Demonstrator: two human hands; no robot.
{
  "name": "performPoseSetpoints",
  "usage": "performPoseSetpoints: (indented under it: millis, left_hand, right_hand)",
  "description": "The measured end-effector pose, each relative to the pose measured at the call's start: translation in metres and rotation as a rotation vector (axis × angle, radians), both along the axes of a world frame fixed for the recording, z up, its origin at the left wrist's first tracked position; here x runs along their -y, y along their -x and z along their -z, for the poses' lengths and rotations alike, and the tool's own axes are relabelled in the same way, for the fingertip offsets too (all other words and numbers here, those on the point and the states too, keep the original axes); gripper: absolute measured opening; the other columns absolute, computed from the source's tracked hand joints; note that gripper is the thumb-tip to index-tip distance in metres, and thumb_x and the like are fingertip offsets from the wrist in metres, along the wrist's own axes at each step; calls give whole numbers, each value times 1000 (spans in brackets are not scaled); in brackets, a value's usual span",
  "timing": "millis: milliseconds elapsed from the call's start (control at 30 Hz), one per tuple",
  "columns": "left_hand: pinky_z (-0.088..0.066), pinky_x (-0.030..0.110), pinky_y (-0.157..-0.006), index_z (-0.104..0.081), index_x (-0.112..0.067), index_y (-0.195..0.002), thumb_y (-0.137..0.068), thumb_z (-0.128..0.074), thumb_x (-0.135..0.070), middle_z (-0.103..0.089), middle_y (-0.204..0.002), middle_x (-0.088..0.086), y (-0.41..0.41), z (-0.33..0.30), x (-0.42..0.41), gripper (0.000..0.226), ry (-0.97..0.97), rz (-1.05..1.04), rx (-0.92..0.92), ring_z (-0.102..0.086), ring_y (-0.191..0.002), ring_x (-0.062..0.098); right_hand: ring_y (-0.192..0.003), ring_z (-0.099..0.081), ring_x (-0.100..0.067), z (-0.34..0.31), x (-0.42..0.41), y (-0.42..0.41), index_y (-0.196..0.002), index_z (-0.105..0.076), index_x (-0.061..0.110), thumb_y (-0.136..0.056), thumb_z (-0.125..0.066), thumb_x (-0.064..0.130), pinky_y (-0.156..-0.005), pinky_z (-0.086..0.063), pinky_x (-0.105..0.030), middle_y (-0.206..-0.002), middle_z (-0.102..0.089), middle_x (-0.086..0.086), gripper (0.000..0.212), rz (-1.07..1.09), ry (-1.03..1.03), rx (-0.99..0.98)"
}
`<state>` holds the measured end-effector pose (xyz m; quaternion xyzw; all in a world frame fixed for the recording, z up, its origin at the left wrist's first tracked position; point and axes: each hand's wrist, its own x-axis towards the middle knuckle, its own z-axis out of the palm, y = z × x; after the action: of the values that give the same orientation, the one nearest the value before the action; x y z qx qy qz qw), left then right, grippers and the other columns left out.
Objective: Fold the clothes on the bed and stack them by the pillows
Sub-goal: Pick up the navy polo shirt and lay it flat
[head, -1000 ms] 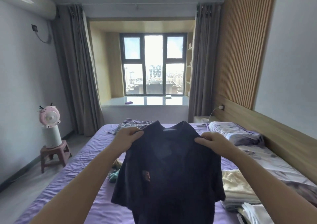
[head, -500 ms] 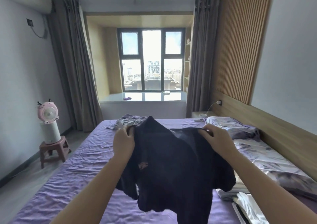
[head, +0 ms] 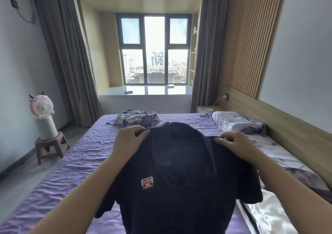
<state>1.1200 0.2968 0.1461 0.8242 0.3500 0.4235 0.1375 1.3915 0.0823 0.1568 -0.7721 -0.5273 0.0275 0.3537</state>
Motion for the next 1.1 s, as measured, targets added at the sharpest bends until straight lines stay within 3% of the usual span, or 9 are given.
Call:
performPoseSetpoints:
  millis: [133,267,433,600,767,967,1100]
  left_hand:
    - [-36,24,-60,-70,-19,-68,-80,-72,-38,-63,-63,-7,-17,33,-26,22,212,30,-149,-58,-66,11]
    - [-43,27,-70,-73,-20,-79,-79,-74,-35,-70,-77,-3,-36,116,-41,15,415,6,-292,-64,-78,15]
    - [-43,27,-72,-71,-24,-89,-86,-68,-31,-72,-89,-6,-69,228,-48,8,561,-69,-309,-65,-87,14]
    - [-42,32,-68,-63,-25,-90,-93,-56,-35,-70,-94,-5,-116,319,-72,13,616,-168,-389,-63,-91,17]
    - [-35,30,-62,-60,-25,-93,-95,-46,-46,-68,-97,-6,-156,376,-108,25,618,-306,-487,-63,-93,19]
    - [-38,28,-60,-52,-23,-79,-86,-41,-68,-66,-80,-5,-174,424,-146,47,623,-473,-621,-65,-78,21]
    - [-33,28,-55,-43,-19,-67,-83,-44,-70,-64,-73,-4,-175,450,-173,53,477,-405,-735,-64,-73,24]
  right_hand:
    - [-61,-50,-5,21,-26,-17,-61,-60,26,-86,-66,30,-60,-34,-14,-57,-55,10,26,-27,131,-42]
    - [-62,-50,5,95,-57,-40,-74,-60,27,-89,-62,29,-60,-36,-6,-63,-54,15,15,-85,361,-87]
    - [-71,-49,-8,222,-89,-75,-79,-60,23,-90,-60,22,-63,-34,-15,-64,-51,13,11,-128,533,-185]
    - [-80,-54,-10,319,-121,-115,-89,-63,21,-92,-56,28,-74,-40,-24,-78,-55,10,10,-114,585,-194]
    - [-90,-59,-16,383,-163,-147,-94,-55,26,-95,-46,38,-69,-41,-33,-91,-62,7,15,-70,605,-121]
    - [-83,-63,-29,439,-197,-166,-103,-45,25,-99,-32,43,-59,-32,-34,-88,-68,2,22,-73,654,128]
    - [-67,-63,-32,461,-212,-176,-98,-54,16,-96,-48,33,-50,-37,-34,-80,-67,2,18,-147,676,295]
